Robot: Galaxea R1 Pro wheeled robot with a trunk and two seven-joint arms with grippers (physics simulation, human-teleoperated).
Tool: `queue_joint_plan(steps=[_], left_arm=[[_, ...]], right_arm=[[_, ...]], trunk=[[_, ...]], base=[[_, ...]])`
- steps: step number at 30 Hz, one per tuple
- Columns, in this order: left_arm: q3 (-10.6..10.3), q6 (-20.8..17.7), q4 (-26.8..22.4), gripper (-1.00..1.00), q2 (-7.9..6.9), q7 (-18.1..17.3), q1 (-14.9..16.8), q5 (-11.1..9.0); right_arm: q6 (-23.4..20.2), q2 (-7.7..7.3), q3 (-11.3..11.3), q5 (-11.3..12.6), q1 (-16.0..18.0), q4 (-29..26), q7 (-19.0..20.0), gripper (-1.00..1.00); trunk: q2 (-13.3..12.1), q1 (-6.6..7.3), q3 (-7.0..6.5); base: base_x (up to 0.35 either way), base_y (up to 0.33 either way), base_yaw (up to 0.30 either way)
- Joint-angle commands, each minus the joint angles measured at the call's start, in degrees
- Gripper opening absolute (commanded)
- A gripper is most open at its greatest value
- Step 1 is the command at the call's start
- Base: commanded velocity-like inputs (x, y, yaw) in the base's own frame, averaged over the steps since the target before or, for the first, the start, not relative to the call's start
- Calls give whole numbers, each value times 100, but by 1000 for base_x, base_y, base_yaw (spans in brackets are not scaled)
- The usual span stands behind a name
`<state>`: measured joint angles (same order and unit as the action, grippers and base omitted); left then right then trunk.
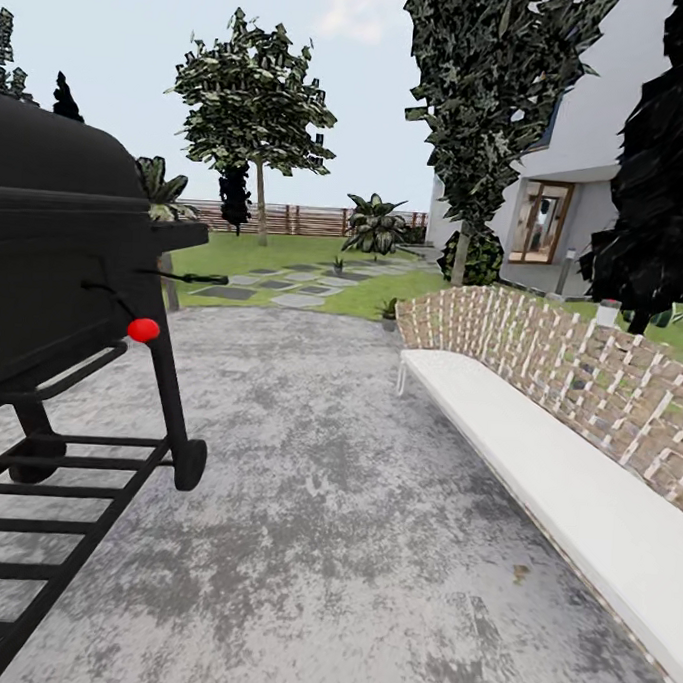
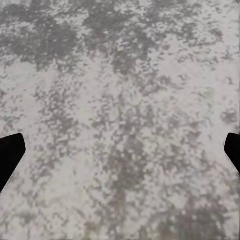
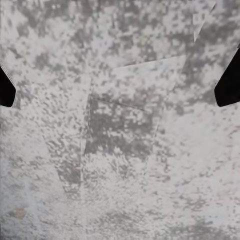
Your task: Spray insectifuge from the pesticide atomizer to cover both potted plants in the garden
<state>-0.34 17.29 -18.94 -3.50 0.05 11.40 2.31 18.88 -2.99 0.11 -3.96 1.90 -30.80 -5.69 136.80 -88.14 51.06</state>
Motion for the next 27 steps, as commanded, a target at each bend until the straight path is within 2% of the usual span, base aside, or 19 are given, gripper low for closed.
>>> queue_joint_plan(steps=[1,13,27], left_arm=[[-1,18,4,100,-2,3,3,24],[-9,16,10,100,2,-8,2,24],[-10,16,23,100,7,-13,3,24]], right_arm=[[12,0,-1,-45,3,3,-29,100],[19,0,-2,-53,3,11,-37,100],[19,0,7,-60,2,10,-37,100]], trunk=[[2,-2,6],[2,-2,6],[2,-2,6]], base=[[340,0,0],[340,-1,0],[340,-61,0]])
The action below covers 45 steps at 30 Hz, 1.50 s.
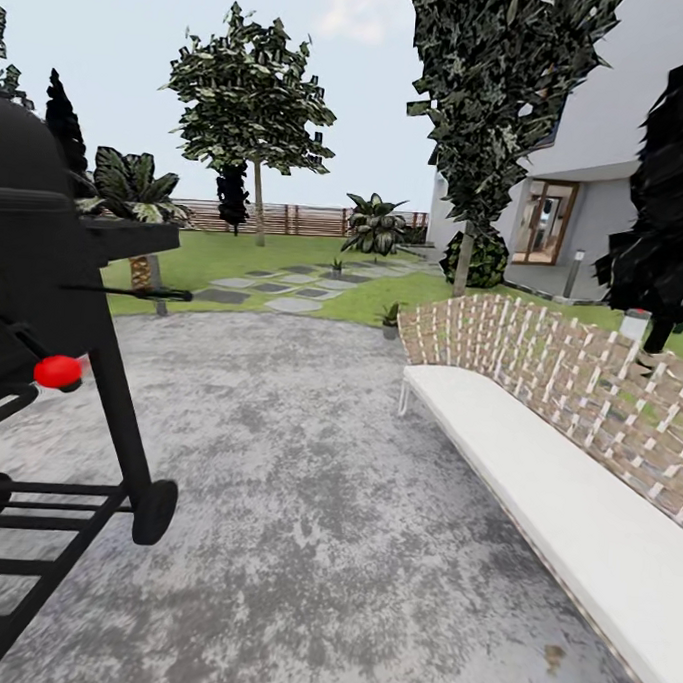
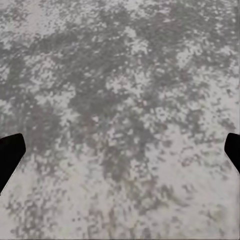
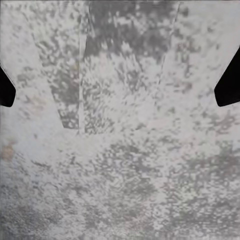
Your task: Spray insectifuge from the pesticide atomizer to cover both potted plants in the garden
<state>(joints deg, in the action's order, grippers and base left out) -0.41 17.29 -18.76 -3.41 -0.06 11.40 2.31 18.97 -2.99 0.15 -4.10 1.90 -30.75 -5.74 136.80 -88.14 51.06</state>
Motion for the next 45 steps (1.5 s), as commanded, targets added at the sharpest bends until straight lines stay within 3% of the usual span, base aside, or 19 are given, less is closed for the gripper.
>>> queue_joint_plan(steps=[1,18,45], left_arm=[[-3,18,9,100,-2,-2,3,24],[-3,20,118,100,13,-2,3,24],[-3,20,125,100,16,-2,3,35]], right_arm=[[11,0,4,-46,3,6,-33,100],[11,0,11,-47,3,8,-33,100],[11,0,0,-53,3,9,-39,100]], trunk=[[2,-2,6],[2,-2,6],[2,-2,6]], base=[[340,-11,0],[339,-7,0],[306,-144,48]])
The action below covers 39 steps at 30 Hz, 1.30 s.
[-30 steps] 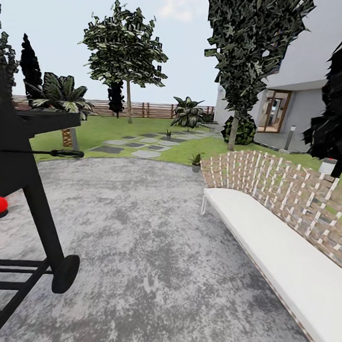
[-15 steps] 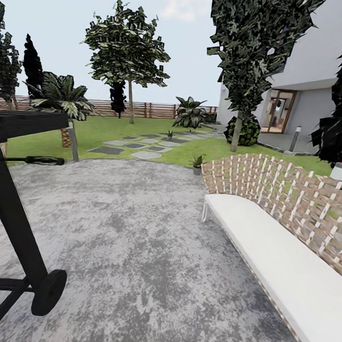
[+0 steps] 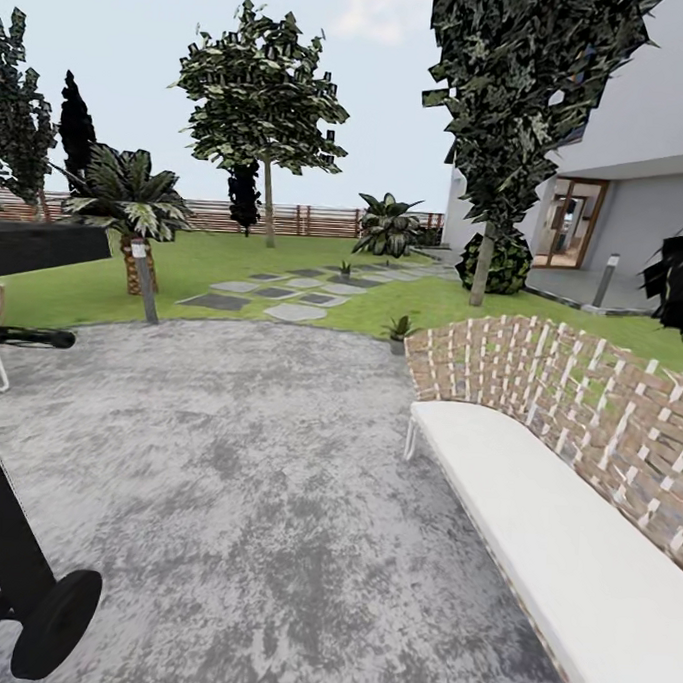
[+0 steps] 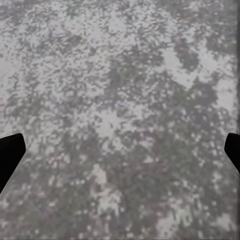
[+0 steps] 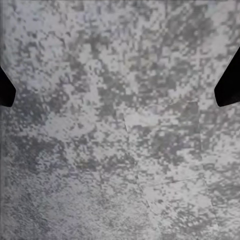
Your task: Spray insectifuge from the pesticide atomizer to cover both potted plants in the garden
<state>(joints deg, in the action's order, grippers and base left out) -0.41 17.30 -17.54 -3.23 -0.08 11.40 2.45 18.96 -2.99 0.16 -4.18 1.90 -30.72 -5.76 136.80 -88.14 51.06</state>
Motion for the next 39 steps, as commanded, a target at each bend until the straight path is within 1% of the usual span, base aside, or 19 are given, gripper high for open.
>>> queue_joint_plan(steps=[1,13,19,30,39], left_arm=[[-3,19,4,100,-2,-1,3,20],[-2,19,1,100,-2,-1,3,10],[-1,19,-3,100,-2,-1,3,10],[-2,19,-3,100,-2,-1,3,10],[-3,19,1,100,-2,-1,3,12]], right_arm=[[11,0,-3,-47,3,11,-38,100],[11,0,-3,-39,3,40,-39,100],[11,0,5,-39,2,40,-39,100],[11,0,7,-39,3,40,-39,100],[11,0,-23,-46,3,43,-44,100]], trunk=[[2,-2,6],[2,-2,6],[2,-2,6],[2,-2,6],[2,-2,6]], base=[[305,-149,0],[305,-148,19],[318,-115,231],[339,-9,269],[340,10,39]])
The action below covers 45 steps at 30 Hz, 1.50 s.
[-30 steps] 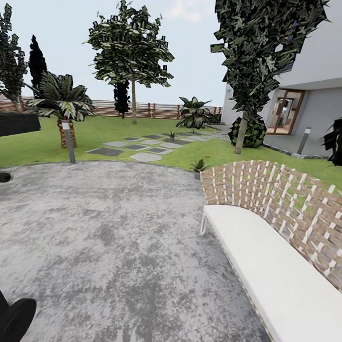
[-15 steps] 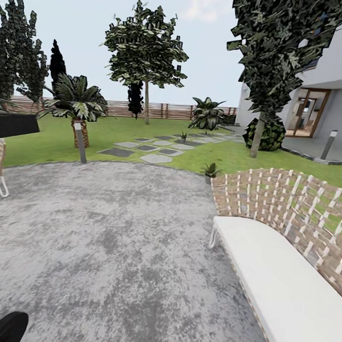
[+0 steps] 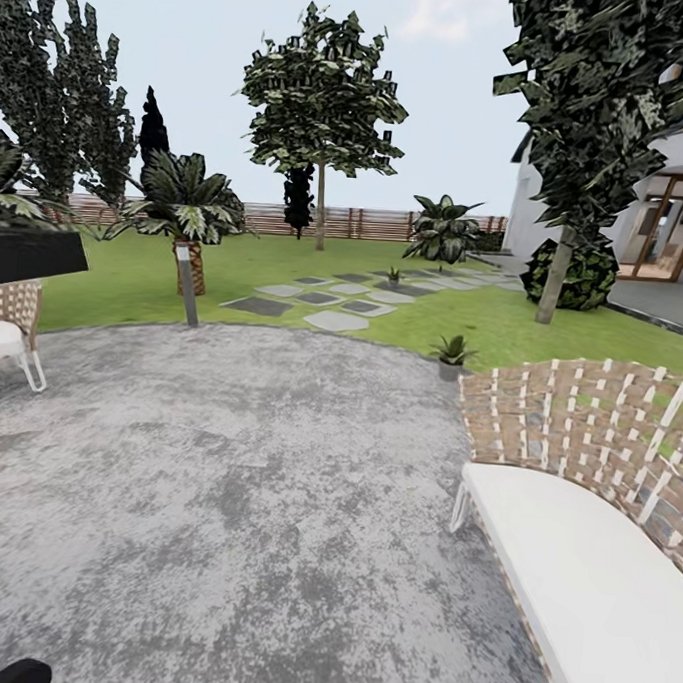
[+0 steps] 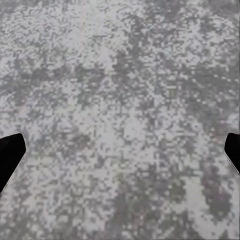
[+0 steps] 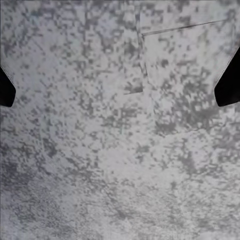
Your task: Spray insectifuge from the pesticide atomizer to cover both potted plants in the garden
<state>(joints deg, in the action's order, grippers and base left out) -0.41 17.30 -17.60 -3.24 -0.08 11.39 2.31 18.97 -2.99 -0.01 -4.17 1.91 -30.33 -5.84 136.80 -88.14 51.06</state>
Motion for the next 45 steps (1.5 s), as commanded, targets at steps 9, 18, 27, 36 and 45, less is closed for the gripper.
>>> queue_joint_plan(steps=[9,18,27,36,45], left_arm=[[-3,19,4,100,-1,-1,3,24],[-3,19,9,100,-1,-1,3,25],[-3,19,11,100,-1,-1,3,32],[-11,19,11,100,-1,-1,3,40],[-12,19,11,100,-1,-1,3,63]], right_arm=[[11,0,24,-49,3,7,-40,100],[8,91,33,-32,3,908,-9,100],[791,330,12,-20,3,948,-32,100],[1349,323,-135,2,270,-77,-264,100],[519,299,-343,-22,1102,-2481,-861,100]], trunk=[[2,-2,6],[2,-2,6],[2,-2,6],[2,-2,6],[2,-2,6]], base=[[319,141,0],[331,41,0],[339,73,0],[339,84,0],[339,71,0]])
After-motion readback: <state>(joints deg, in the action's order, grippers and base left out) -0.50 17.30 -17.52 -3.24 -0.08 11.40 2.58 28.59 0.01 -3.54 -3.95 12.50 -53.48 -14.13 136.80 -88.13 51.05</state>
